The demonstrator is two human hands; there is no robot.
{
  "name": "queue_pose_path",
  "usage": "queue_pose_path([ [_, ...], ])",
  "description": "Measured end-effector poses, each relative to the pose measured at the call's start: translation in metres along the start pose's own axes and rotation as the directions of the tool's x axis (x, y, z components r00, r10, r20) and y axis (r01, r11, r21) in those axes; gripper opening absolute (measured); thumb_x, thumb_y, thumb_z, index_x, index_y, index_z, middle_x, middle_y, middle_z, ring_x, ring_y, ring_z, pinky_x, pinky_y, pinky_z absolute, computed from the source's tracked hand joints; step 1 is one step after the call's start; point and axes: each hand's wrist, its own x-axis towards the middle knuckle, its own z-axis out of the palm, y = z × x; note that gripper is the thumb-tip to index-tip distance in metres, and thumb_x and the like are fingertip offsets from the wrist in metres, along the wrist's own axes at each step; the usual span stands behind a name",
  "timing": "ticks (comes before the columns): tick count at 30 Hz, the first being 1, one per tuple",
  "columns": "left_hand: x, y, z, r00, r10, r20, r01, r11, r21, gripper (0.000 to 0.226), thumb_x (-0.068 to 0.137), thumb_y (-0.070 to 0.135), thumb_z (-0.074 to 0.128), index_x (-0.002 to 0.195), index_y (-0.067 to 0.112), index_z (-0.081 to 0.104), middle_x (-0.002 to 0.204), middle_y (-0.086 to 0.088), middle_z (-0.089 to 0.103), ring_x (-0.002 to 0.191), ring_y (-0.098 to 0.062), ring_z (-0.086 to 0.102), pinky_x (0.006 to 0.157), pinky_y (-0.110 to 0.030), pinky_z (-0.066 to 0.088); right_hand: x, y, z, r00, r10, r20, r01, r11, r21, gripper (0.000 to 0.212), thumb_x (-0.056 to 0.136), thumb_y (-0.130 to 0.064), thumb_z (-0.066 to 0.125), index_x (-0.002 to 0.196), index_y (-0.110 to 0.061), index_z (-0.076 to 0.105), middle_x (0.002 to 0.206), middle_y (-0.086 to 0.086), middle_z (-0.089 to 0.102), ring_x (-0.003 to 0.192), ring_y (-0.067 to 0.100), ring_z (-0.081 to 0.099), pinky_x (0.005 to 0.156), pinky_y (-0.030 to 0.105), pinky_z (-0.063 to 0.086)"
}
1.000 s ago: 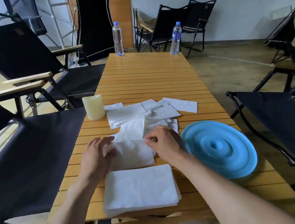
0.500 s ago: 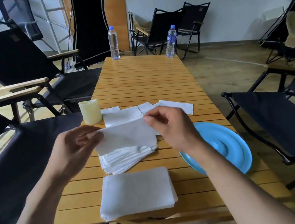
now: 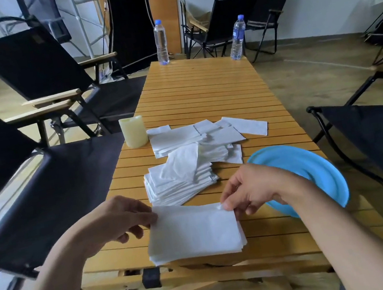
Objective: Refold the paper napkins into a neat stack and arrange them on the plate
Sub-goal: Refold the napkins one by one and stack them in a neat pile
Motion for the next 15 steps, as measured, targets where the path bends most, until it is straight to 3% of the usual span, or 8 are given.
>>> queue_pose_path([
  [3,0.002,0.002,0.003,0.998,-0.057,-0.015,0.058,0.996,0.063,0.01,0.089,0.026,0.075,0.085,0.019,0.08,0.067,0.004,0.072,0.057,-0.006,0.057,0.05,-0.021,0.04,0.007,0.002,0.005,0.998,0.018,-0.061,-0.023,0.995,-0.093,0.006,0.085,-0.01,0.077,0.088,-0.007,0.074,0.073,0.009,0.074,0.061,0.012,0.069,0.048,0.019,0.049],
  [9,0.008,0.003,0.001,0.992,-0.12,-0.026,0.123,0.986,0.113,0.011,0.086,0.029,0.077,0.087,0.019,0.078,0.05,0.009,0.063,0.044,-0.002,0.048,0.043,-0.017,0.036,0.016,0.002,0.006,0.991,0.013,-0.137,-0.041,0.979,-0.198,0.014,0.084,-0.022,0.08,0.078,-0.014,0.071,0.063,-0.003,0.072,0.053,0.005,0.063,0.043,0.017,0.042],
  [13,0.01,0.004,0.001,0.986,-0.162,-0.031,0.165,0.973,0.161,0.019,0.08,0.037,0.081,0.091,0.023,0.076,0.06,0.005,0.065,0.056,-0.009,0.048,0.045,-0.018,0.037,0.015,0.001,0.001,0.99,0.043,-0.138,-0.08,0.959,-0.273,0.02,0.078,-0.029,0.085,0.079,-0.012,0.074,0.071,0.002,0.074,0.056,0.009,0.061,0.044,0.019,0.041],
  [15,0.013,0.004,0.0,0.986,-0.143,-0.08,0.151,0.982,0.115,0.028,0.076,0.042,0.084,0.095,0.024,0.073,0.072,-0.002,0.07,0.064,-0.013,0.053,0.048,-0.02,0.039,0.017,0.001,-0.004,0.976,-0.014,-0.215,-0.041,0.968,-0.247,0.022,0.076,-0.034,0.086,0.076,-0.017,0.073,0.067,-0.002,0.073,0.056,0.007,0.061,0.045,0.02,0.042],
])
